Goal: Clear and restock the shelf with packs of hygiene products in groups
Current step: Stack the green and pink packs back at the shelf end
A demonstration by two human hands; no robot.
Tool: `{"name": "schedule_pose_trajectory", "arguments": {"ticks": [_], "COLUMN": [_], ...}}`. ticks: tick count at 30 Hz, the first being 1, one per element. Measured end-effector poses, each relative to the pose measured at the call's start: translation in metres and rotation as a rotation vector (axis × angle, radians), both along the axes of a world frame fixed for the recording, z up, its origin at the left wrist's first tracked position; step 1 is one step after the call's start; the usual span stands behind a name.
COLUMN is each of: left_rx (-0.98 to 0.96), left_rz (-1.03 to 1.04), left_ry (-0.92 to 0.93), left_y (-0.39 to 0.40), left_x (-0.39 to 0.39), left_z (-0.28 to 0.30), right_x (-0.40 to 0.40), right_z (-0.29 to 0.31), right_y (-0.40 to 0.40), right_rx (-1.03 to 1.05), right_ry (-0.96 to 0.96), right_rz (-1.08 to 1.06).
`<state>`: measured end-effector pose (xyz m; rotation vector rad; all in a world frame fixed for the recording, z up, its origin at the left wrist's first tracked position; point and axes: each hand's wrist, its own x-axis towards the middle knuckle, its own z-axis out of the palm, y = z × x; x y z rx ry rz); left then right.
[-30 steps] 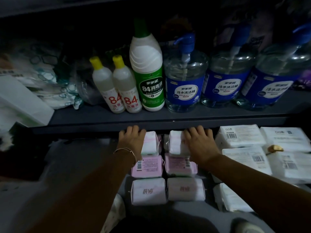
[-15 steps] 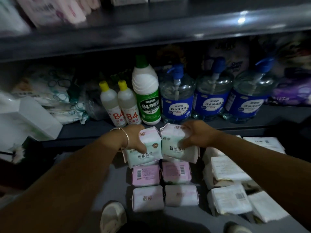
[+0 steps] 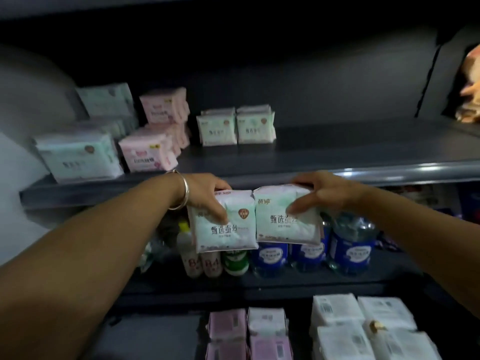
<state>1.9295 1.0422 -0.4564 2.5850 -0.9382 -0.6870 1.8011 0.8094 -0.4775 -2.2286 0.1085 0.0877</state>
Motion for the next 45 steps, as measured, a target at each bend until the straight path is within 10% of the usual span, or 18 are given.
{"name": "schedule_pose_trajectory", "arguments": {"ticks": [14,45], "left_rx": [-0.127,-0.017], "left_rz": [-0.025,0.005], "left_ry": [-0.225,-0.481], "left_y": [-0.013,-0.055], "left_x": [0.058,0.208], "left_z": [0.106,0.048], "right_x": [0.049,0.196], "right_z": [0.096,0.068], "right_y": [-0.013,-0.036], "right_rx": [-0.096,-0.207], "right_ry": [-0.265,-0.241], "right_rz": [-0.091,-0.150]}}
